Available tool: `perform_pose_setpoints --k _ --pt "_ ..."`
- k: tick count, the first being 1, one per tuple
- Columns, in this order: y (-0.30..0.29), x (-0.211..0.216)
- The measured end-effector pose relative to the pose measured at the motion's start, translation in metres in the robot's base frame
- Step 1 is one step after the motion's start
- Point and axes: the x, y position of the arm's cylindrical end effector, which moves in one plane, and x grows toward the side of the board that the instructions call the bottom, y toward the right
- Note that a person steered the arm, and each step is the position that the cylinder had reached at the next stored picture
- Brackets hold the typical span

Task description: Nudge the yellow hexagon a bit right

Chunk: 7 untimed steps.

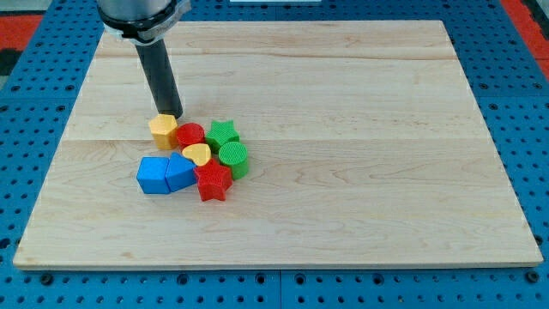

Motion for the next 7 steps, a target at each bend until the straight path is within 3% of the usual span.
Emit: perform_pose_setpoints --k 3,5,7 --pt "-0.001 0.038" --pt "-0.069 0.033" --pt "-0.070 0.062"
